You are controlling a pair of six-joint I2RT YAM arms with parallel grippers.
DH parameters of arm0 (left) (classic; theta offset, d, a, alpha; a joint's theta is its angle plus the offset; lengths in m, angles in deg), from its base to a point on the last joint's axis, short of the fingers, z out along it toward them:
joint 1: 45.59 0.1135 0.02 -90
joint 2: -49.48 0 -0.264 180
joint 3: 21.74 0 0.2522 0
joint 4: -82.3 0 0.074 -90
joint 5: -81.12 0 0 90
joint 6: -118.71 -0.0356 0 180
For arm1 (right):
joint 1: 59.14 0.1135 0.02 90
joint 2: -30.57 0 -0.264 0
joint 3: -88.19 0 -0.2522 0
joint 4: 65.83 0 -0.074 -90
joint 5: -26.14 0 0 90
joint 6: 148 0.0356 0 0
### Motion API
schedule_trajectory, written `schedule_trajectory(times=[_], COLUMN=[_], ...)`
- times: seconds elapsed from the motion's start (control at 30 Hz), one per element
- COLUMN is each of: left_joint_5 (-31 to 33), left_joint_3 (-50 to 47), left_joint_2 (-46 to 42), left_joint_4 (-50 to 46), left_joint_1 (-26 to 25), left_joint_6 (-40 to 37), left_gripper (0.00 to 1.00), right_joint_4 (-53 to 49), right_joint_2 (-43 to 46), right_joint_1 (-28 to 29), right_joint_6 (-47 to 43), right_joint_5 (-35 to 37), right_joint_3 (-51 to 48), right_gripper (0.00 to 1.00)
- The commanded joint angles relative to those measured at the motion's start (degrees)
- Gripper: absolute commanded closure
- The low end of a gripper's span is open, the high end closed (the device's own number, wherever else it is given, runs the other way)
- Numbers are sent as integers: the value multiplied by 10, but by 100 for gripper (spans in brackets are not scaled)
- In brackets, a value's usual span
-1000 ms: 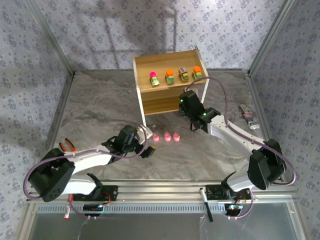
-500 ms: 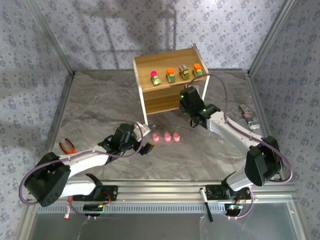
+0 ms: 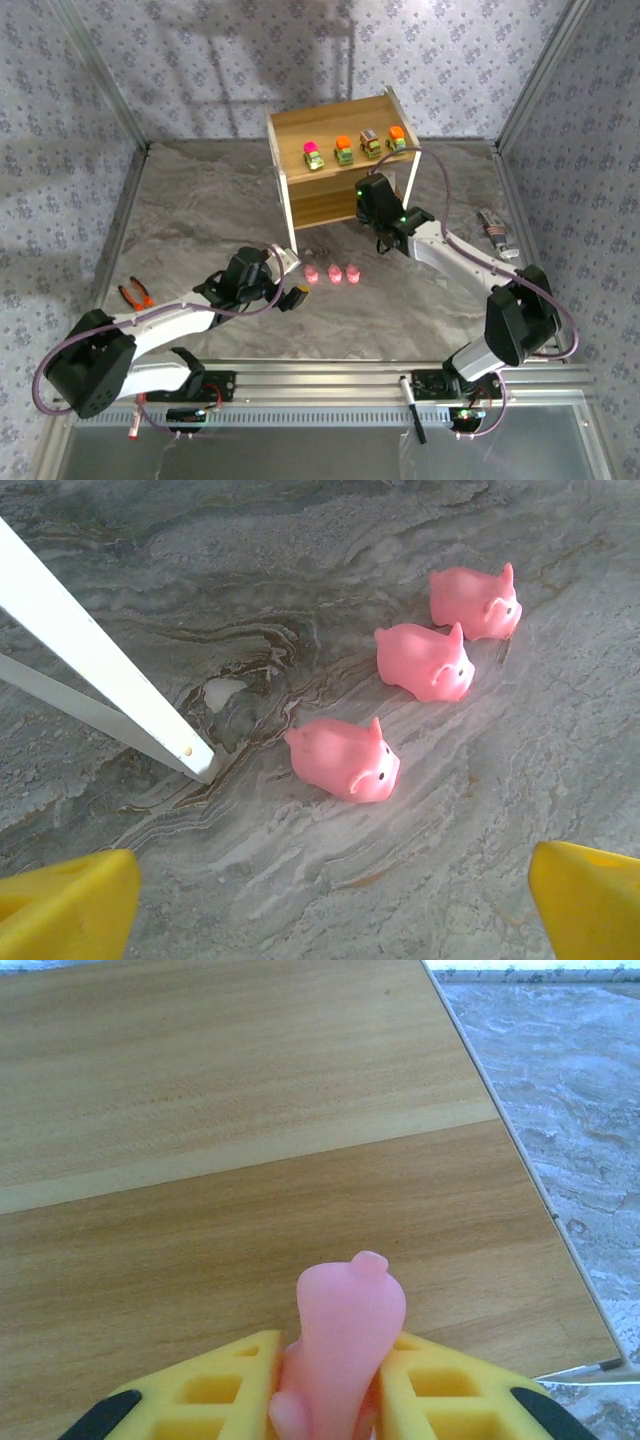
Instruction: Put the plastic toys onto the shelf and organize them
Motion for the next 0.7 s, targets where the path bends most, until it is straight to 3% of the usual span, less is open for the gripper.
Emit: schedule_trajectory(times=[0.0,0.37,0.67], left_joint_5=[-16,-18,-22], left_joint_3=[13,10,12], left_joint_2=[-13,-20,-18], left_joint_4=[-6,-10,-13], left_joint_1=[3,3,3], left_joint_6=[0,-1,1], left_gripper=[0,0,1], right_joint_4=[2,-40,-37], right_joint_2=[-17,-45,-28], right_joint_1=[9,14,4], right_joint_6=[8,1,4], right_joint_5=[24,57,52], right_joint_3=[42,80,38], right_gripper=[72,71,70])
